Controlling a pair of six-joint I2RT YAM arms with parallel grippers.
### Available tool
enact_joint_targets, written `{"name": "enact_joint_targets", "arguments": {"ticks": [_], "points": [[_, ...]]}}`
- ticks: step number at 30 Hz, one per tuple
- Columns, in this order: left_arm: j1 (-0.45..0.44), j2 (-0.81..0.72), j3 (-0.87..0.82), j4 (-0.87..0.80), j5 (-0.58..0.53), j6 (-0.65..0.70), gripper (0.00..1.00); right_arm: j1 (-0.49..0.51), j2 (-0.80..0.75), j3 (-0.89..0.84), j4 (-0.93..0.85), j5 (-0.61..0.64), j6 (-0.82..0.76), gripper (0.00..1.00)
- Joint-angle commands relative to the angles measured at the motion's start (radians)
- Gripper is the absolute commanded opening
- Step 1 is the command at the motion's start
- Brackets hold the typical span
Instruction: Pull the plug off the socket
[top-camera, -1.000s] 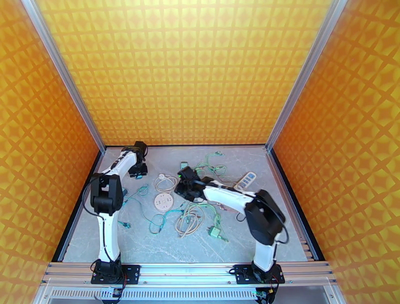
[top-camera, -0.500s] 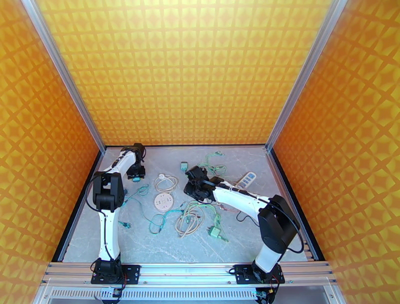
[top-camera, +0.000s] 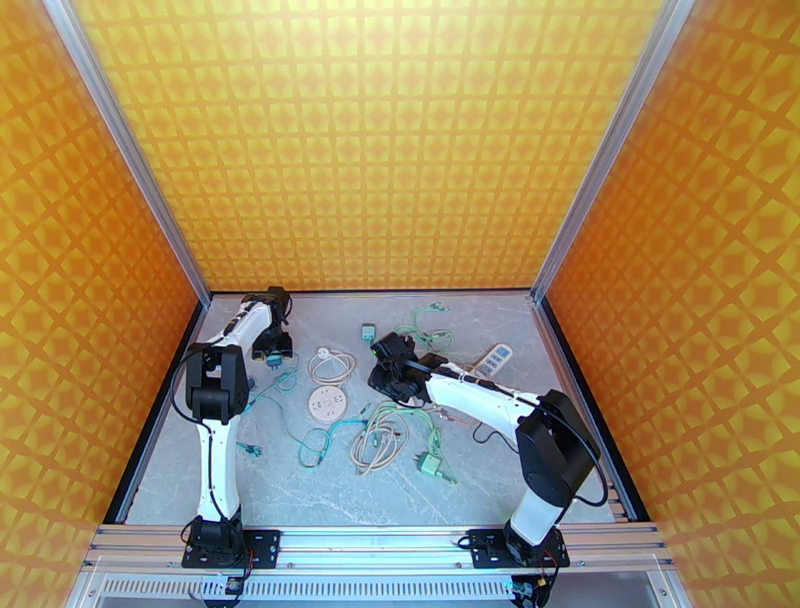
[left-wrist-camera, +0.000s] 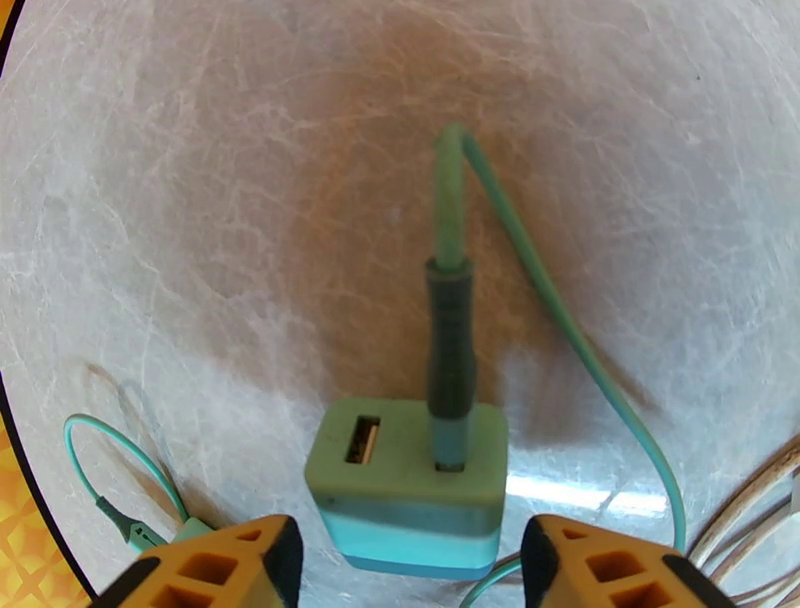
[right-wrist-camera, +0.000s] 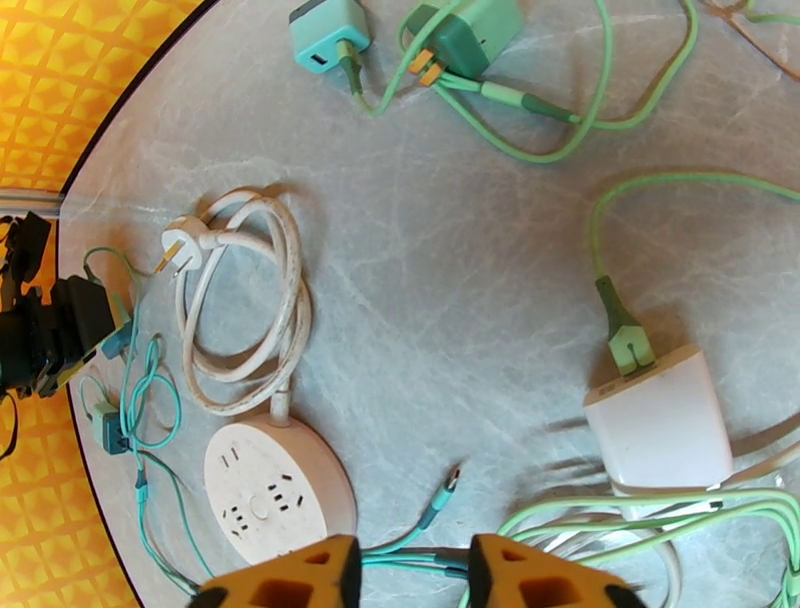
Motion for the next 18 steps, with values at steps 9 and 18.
{"name": "enact_joint_targets", "arguments": {"ticks": [9,18], "points": [[0.006,-0.402,-0.189,0.166,0.049,-0.070,0.99,-0.052,-0.117,0.025,-0.143,0.268,-0.130,0.92],[0.048,-0.878,-0.736,0.563,0.007,-0.122,0.99,-0.096,-0.279,-0.136,-0.033,0.707,-0.379,0.99]]}}
